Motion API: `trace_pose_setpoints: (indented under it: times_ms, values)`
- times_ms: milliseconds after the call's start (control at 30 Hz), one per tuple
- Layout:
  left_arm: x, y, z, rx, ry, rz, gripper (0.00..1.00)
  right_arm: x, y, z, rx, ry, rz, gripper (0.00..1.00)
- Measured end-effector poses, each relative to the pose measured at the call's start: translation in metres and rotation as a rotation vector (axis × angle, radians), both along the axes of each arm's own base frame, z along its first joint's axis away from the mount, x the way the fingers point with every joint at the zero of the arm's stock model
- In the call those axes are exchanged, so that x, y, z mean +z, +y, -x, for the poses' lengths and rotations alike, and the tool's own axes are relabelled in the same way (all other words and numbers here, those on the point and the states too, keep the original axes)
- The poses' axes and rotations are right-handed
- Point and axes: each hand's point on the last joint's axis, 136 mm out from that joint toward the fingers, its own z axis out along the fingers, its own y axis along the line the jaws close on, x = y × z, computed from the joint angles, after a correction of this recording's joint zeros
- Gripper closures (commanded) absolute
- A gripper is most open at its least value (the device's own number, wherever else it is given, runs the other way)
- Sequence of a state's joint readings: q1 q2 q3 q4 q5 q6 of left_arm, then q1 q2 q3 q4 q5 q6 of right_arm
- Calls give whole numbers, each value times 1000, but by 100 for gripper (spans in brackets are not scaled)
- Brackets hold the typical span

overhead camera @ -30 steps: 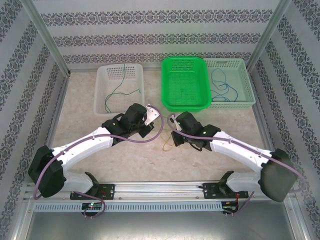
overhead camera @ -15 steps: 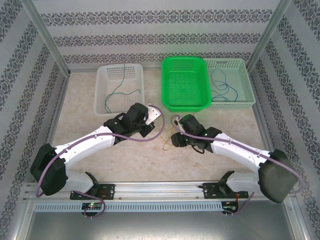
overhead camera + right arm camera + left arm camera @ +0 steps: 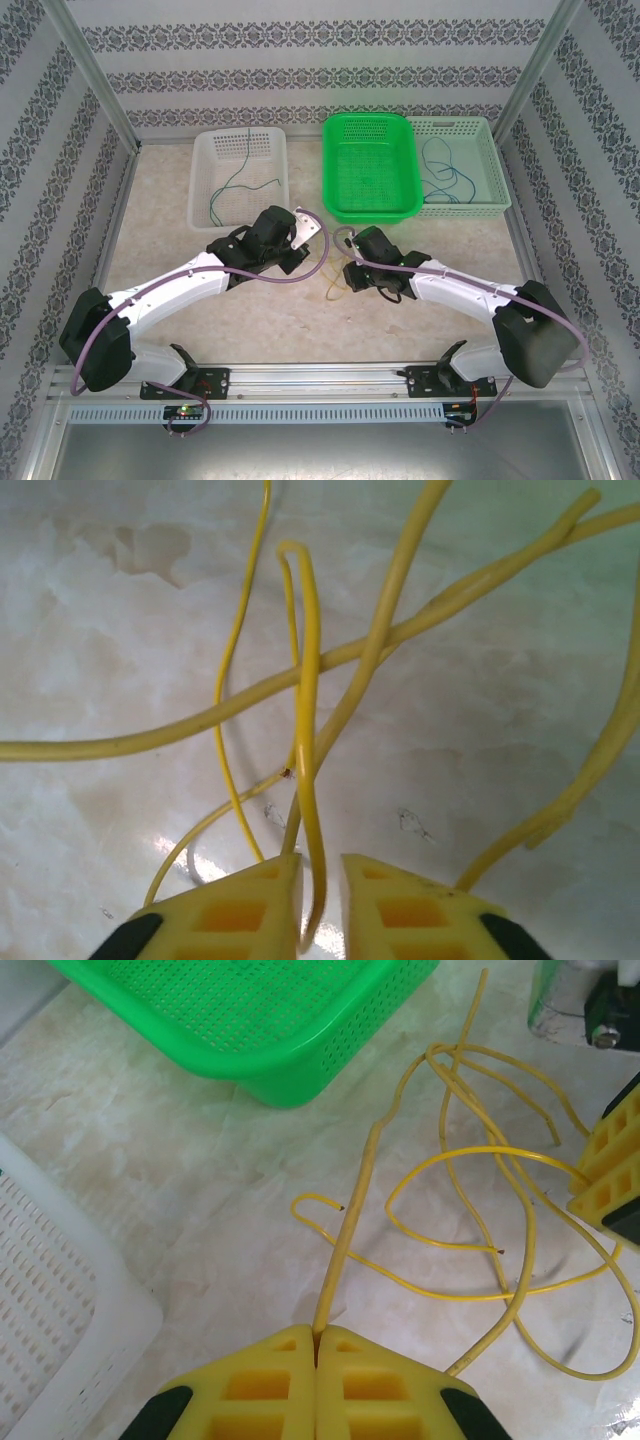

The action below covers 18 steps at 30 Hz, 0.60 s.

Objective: Untangle the cables

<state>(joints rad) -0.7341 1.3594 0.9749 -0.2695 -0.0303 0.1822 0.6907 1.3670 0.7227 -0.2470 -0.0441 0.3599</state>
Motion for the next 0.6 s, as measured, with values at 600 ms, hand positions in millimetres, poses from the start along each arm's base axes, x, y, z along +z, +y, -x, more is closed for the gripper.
trace_pose_setpoints:
  times_ms: [600]
  values:
    - [-28, 10, -12, 86, 49, -96, 92, 110, -20, 13, -31, -249, -231, 100]
